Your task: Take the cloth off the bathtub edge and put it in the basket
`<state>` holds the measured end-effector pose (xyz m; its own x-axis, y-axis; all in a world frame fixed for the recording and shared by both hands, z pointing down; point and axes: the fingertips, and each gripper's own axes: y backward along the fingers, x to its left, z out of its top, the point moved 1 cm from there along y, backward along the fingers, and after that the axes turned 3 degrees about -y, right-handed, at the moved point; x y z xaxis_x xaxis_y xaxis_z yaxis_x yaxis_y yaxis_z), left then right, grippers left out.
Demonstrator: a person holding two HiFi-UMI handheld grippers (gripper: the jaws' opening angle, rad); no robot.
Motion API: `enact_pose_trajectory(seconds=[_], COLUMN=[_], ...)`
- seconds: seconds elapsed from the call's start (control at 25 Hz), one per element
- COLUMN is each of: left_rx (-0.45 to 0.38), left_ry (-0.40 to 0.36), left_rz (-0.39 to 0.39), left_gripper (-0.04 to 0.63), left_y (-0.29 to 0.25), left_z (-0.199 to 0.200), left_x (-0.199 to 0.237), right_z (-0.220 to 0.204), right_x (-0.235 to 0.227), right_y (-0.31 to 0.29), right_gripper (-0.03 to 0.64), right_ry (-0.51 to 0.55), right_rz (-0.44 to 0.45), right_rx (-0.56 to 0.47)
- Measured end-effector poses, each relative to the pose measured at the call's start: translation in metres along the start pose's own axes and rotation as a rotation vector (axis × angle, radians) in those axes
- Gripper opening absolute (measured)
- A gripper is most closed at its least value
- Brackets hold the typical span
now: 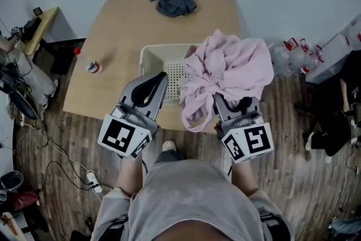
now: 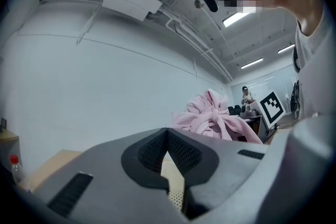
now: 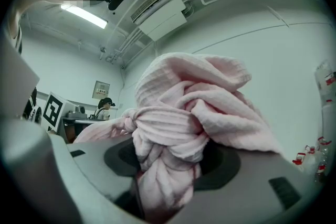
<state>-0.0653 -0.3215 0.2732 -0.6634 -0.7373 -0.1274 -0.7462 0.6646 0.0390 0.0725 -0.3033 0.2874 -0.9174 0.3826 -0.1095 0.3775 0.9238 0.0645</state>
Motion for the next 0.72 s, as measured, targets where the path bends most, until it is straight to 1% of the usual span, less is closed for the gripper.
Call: enact_pose_trajectory(seconds=[0.4, 0.72], left_rx=[-0.002, 0.003], left_ry=[0.013, 0.031], left_rz=[-0.086, -0.152], left_gripper=[0.005, 0.005], left_y=[-0.018, -0.033], left_z=[-0.013, -0.026], left_x=[0.057, 0.088], right_z=[-0.01, -0.024], right_x=[0.006, 0.007], right_y=[-0.049, -0.078], right_gripper=[0.252, 0.252], right_ry=[-0.002, -0.012], right_rz=[-0.095, -0.163], right_rx=[0.004, 0.023])
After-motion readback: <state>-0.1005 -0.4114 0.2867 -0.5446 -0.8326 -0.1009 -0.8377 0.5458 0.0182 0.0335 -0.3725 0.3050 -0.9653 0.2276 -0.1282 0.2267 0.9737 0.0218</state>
